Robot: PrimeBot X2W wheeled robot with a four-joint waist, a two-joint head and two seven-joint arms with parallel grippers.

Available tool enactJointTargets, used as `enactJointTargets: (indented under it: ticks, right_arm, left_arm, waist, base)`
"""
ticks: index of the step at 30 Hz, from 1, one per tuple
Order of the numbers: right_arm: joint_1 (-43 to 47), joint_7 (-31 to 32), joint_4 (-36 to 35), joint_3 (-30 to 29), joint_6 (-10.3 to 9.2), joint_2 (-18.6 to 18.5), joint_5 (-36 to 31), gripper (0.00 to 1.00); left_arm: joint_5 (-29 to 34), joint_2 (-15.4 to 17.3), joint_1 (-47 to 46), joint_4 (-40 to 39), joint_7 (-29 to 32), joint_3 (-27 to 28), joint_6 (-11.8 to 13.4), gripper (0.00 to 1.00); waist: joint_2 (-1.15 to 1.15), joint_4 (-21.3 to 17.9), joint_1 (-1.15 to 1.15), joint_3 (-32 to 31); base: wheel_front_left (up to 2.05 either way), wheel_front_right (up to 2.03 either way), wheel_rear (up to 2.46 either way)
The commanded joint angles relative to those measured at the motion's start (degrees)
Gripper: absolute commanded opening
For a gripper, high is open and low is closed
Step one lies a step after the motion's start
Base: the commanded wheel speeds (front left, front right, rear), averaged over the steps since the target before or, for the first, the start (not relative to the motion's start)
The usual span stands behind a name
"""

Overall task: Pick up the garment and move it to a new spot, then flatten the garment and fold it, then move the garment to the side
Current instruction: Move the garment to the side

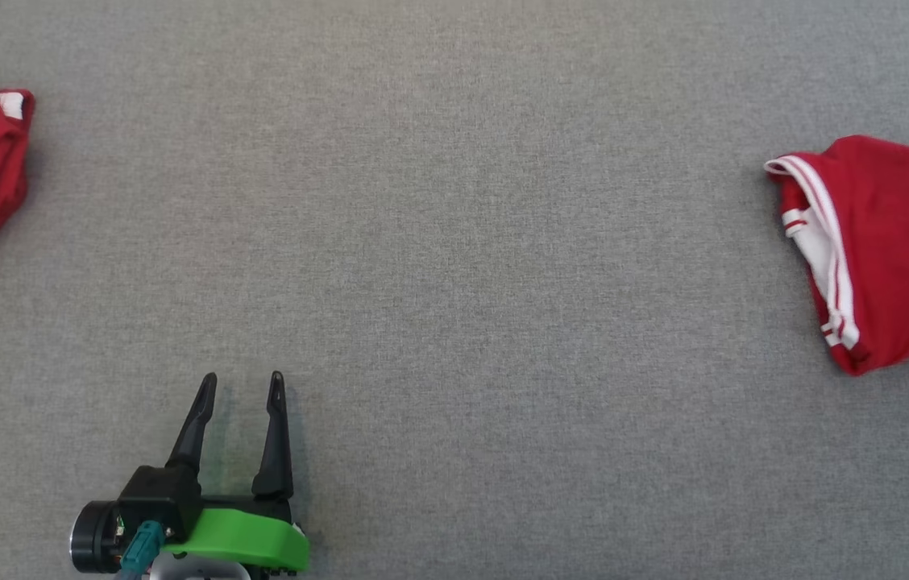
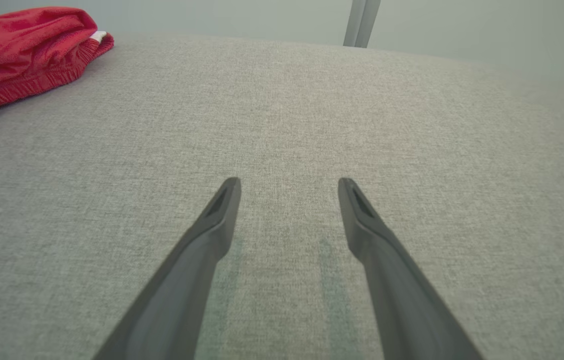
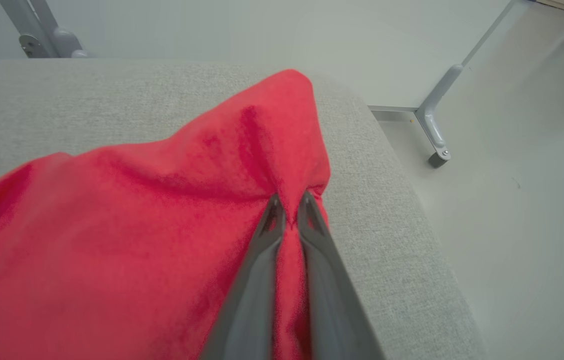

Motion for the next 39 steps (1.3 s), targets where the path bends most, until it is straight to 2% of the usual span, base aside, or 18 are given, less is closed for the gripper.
enactJointTargets:
  ticks: [1, 5, 12, 13, 14, 15, 20, 25, 31, 34, 39]
  right_arm:
    - [-0.9, -0.3, 0.7, -1.0, -0.08, -0.5, -0.7, 0.00]
    - [-2.3, -1.4, 4.6, -7.0, -0.08, -2.6, -3.6, 0.00]
    - [-5.6, -3.3, 9.0, -11.8, -0.07, -0.5, -8.3, 0.00]
    - [-5.9, -3.7, 9.7, -12.5, -0.07, -0.4, -9.6, 0.30]
    - [-6.1, -3.7, 10.4, -13.3, -0.09, -0.3, -11.0, 0.96]
    - [-6.4, -4.1, 10.8, -13.9, -0.09, -0.1, -12.3, 1.00]
    - [-7.8, -8.9, 10.1, -15.7, -0.08, 1.6, -19.1, 1.00]
    - [-9.5, -11.5, 8.2, -12.2, -0.08, 2.5, -21.0, 1.00]
    - [-10.6, -15.2, 3.9, -5.6, -0.08, 1.3, -16.7, 1.00]
    - [-9.9, -17.0, 2.0, -4.1, -0.08, 1.3, -14.6, 1.00]
    - [-2.9, -20.0, -3.8, -1.5, -0.07, 4.1, -9.6, 1.00]
  left_arm:
    - [0.4, 0.1, -0.9, -0.1, 0.0, 0.4, -0.3, 1.00]
    - [1.1, 0.2, -1.5, -0.4, 0.0, 0.8, -0.7, 1.00]
    - [1.8, 0.1, -1.7, -0.1, 0.0, 0.9, -1.1, 1.00]
    - [1.8, 0.1, -1.7, 0.0, 0.0, 0.8, -1.1, 1.00]
    - [1.6, 0.1, -1.7, 0.1, 0.0, 0.7, -0.9, 1.00]
    - [1.5, 0.1, -1.7, 0.1, 0.0, 0.5, -0.8, 1.00]
    - [0.8, 0.2, -1.0, 0.5, 0.0, -0.1, -0.2, 1.00]
    - [-0.2, 0.1, 0.4, 0.9, 0.0, -0.8, 0.1, 1.00]
    - [-1.6, 0.2, 1.2, 1.3, 0.0, -1.6, 0.8, 1.00]
    - [-1.8, 0.2, 1.4, 1.5, 0.0, -1.6, 1.0, 1.00]
    - [-2.5, 0.1, 2.3, 2.0, 0.0, -1.1, 1.7, 1.00]
  waist:
    - [0.00, -1.0, 0.00, 2.1]
    - [0.00, -0.8, 0.00, 3.5]
    - [0.00, -0.7, 0.00, 4.2]
    - [0.00, -0.7, 0.00, 4.1]
    - [0.00, -0.7, 0.00, 3.9]
    - [0.00, -0.6, 0.00, 3.7]
    - [0.00, -0.7, 0.00, 2.0]
    - [0.00, -1.1, 0.00, -0.8]
    - [0.00, -0.2, 0.00, -5.1]
    - [0.00, 0.5, 0.00, -6.4]
    - [0.00, 2.6, 0.00, -9.7]
  base:
    - [0.00, 0.00, 0.00]
    - [0.00, 0.00, 0.00]
    - [0.00, 0.00, 0.00]
    - [0.00, 0.00, 0.00]
    - [0.00, 0.00, 0.00]
    - [0.00, 0.00, 0.00]
    - [0.00, 0.00, 0.00]
    - [0.00, 0.00, 0.00]
    - [0.00, 0.00, 0.00]
    - [0.00, 0.00, 0.00]
    - [0.00, 0.00, 0.00]
